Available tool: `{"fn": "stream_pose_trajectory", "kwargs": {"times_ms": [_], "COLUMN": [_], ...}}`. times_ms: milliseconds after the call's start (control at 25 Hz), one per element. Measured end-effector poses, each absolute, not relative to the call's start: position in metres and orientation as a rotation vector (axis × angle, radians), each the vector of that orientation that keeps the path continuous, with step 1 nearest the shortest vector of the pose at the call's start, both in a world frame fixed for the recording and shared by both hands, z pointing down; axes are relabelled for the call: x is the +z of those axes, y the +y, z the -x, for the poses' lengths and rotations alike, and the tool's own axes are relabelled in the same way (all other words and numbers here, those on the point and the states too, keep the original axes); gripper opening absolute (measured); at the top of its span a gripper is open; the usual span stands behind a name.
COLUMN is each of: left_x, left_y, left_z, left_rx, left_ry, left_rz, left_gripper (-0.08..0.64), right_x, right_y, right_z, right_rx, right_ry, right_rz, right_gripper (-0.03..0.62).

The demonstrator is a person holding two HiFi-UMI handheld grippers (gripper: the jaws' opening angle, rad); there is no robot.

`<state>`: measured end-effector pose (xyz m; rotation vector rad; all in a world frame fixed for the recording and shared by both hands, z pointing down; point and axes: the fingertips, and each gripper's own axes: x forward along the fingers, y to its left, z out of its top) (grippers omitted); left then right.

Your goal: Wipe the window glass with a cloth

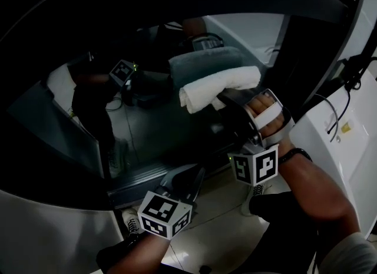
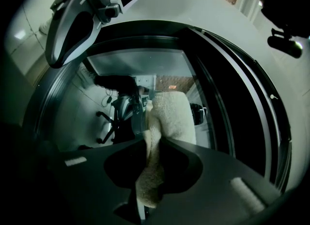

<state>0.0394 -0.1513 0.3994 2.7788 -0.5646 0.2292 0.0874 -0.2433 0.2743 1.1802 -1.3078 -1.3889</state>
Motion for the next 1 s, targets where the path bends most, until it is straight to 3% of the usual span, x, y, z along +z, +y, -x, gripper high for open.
{"fn": "stream_pose_trajectory", "kwargs": {"times_ms": [1000], "left_x": [0.395], "left_y": [-0.153], "left_z": [-0.041], "left_rx": [0.251], "left_ry": [-0.56], "left_rz": [-2.762], "left_gripper": [0.017], "right_x": [0.303], "right_y": [-0.24], "right_z": [-0.083], "right_rx": [-1.351], "right_ry": [-1.362], "right_rz": [-1.183], "right_gripper": [0.064]}}
